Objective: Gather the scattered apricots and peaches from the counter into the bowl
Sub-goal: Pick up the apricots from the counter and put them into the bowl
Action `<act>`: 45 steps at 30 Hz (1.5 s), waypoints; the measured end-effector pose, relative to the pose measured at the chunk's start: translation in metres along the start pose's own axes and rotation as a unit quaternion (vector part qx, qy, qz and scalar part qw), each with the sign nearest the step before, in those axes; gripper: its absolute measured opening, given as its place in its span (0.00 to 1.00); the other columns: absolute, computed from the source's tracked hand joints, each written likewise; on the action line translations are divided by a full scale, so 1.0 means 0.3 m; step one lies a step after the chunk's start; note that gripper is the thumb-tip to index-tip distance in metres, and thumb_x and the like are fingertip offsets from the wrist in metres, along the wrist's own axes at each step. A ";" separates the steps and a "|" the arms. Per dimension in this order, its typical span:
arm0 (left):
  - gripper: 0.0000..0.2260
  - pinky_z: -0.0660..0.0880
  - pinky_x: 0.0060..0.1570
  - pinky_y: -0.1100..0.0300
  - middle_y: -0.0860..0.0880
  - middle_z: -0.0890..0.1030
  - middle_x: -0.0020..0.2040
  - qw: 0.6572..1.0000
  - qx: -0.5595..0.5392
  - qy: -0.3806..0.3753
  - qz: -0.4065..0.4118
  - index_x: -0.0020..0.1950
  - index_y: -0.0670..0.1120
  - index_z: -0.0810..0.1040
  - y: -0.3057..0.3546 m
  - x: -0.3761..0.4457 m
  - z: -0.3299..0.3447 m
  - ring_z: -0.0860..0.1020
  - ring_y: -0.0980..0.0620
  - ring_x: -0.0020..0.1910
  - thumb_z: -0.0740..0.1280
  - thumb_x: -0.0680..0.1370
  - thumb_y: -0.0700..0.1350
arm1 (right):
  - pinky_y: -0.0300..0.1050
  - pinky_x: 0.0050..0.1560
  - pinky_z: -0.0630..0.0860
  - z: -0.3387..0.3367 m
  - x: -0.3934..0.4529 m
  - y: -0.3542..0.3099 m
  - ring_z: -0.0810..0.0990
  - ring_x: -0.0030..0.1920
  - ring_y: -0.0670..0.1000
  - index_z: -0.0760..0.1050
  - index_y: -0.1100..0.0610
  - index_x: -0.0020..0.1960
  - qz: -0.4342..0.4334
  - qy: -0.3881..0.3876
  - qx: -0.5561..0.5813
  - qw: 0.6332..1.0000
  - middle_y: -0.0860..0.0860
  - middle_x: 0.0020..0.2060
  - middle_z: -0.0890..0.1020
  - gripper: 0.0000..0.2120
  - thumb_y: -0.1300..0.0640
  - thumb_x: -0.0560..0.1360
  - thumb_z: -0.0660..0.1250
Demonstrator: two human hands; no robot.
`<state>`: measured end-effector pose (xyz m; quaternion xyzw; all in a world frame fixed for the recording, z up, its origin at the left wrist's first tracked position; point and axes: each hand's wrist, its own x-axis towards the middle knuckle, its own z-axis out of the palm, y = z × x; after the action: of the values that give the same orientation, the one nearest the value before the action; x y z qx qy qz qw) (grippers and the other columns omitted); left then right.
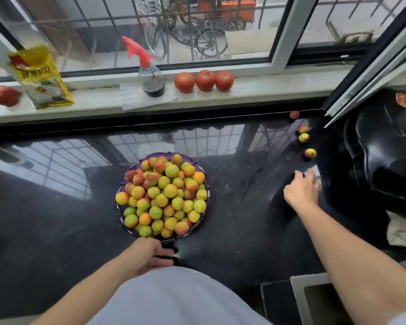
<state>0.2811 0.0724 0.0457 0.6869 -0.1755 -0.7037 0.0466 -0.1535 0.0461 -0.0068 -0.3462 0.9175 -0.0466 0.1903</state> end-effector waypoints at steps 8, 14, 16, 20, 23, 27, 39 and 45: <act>0.15 0.83 0.37 0.53 0.39 0.85 0.55 1.000 0.023 0.003 0.009 0.68 0.35 0.70 -0.008 0.016 -0.011 0.86 0.35 0.54 0.60 0.81 0.34 | 0.53 0.61 0.70 0.071 -0.107 0.006 0.65 0.65 0.59 0.73 0.60 0.68 -0.089 0.054 0.005 0.995 0.55 0.67 0.69 0.21 0.69 0.76 0.62; 0.15 0.83 0.56 0.43 0.41 0.84 0.55 0.996 0.078 0.025 0.020 0.66 0.40 0.73 -0.033 0.051 -0.047 0.85 0.37 0.54 0.57 0.81 0.33 | 0.47 0.58 0.70 0.141 -0.338 -0.116 0.76 0.57 0.57 0.76 0.58 0.66 -0.152 0.033 0.182 0.971 0.55 0.59 0.77 0.14 0.61 0.80 0.64; 0.19 0.81 0.60 0.38 0.40 0.83 0.57 0.996 0.063 0.057 0.024 0.68 0.41 0.72 -0.043 0.060 -0.067 0.84 0.37 0.53 0.56 0.80 0.30 | 0.48 0.61 0.73 0.162 -0.459 -0.164 0.79 0.56 0.55 0.77 0.52 0.65 -0.114 0.001 0.296 0.948 0.52 0.57 0.80 0.14 0.56 0.79 0.65; 0.19 0.78 0.59 0.41 0.36 0.80 0.63 0.985 -0.080 0.135 0.071 0.74 0.36 0.71 -0.048 0.039 -0.134 0.80 0.36 0.58 0.53 0.84 0.32 | 0.41 0.54 0.76 0.182 -0.686 -0.207 0.79 0.49 0.43 0.80 0.47 0.60 -0.135 -0.048 0.369 0.918 0.44 0.50 0.79 0.11 0.56 0.79 0.66; 0.21 0.74 0.64 0.42 0.37 0.77 0.70 0.947 -0.250 0.143 0.145 0.79 0.38 0.68 -0.004 0.009 -0.191 0.77 0.34 0.68 0.53 0.86 0.39 | 0.28 0.47 0.72 0.175 -0.787 -0.211 0.77 0.49 0.39 0.81 0.49 0.60 -0.181 -0.095 0.354 0.913 0.43 0.52 0.77 0.13 0.62 0.79 0.67; 0.26 0.74 0.63 0.43 0.39 0.78 0.72 0.928 -0.317 0.104 0.166 0.79 0.40 0.70 0.035 -0.029 -0.185 0.77 0.38 0.68 0.51 0.88 0.55 | 0.30 0.48 0.74 0.171 -0.825 -0.215 0.78 0.50 0.41 0.80 0.51 0.62 -0.290 -0.129 0.300 0.899 0.40 0.55 0.76 0.17 0.66 0.77 0.69; 0.26 0.75 0.66 0.42 0.36 0.77 0.71 0.942 -0.294 0.033 0.157 0.78 0.40 0.70 -0.016 -0.124 -0.135 0.78 0.36 0.68 0.56 0.87 0.56 | 0.46 0.48 0.68 0.261 -0.866 -0.410 0.73 0.46 0.53 0.77 0.51 0.51 -0.525 0.110 0.000 0.844 0.47 0.45 0.78 0.14 0.45 0.72 0.74; 0.23 0.77 0.61 0.44 0.39 0.80 0.69 0.944 -0.285 0.037 0.161 0.76 0.43 0.73 -0.038 -0.117 -0.144 0.80 0.38 0.65 0.56 0.88 0.55 | 0.49 0.53 0.71 0.248 -0.874 -0.377 0.75 0.54 0.53 0.78 0.51 0.59 -0.509 0.108 0.036 0.853 0.47 0.53 0.78 0.20 0.48 0.70 0.77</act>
<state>0.3274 0.0857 0.0757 0.6333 -0.0740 -0.6815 0.3592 0.1251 0.1352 0.0320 -0.7504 0.6255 -0.2073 0.0523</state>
